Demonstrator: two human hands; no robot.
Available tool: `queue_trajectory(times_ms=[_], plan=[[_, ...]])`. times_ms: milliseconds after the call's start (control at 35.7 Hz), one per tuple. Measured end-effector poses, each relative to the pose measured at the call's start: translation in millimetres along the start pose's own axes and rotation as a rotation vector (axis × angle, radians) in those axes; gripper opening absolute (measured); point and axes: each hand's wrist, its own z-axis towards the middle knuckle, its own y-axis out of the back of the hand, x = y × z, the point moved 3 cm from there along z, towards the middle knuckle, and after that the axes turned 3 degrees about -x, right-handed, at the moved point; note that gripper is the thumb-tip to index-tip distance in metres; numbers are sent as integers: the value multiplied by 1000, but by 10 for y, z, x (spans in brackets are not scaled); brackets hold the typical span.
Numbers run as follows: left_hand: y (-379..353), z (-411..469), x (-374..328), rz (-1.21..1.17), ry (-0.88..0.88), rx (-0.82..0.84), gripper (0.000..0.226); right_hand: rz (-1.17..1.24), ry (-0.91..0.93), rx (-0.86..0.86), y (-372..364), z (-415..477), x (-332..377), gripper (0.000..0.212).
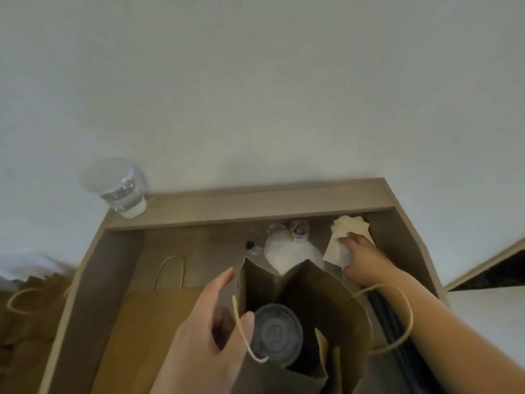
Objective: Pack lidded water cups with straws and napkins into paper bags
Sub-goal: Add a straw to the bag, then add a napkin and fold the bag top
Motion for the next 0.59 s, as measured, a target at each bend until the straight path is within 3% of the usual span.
queue_trajectory(times_ms=[196,420,588], plan=[[-108,-88,-43,0,27,-51,66,-152,42,25,-316,279,-103,93],[-170,-141,-79,-50,31,-94,66,-173,11,-115,-250,163,31,42],[-185,-196,-90,-80,31,-115,59,-132,-26,-154,-146,49,102,24]])
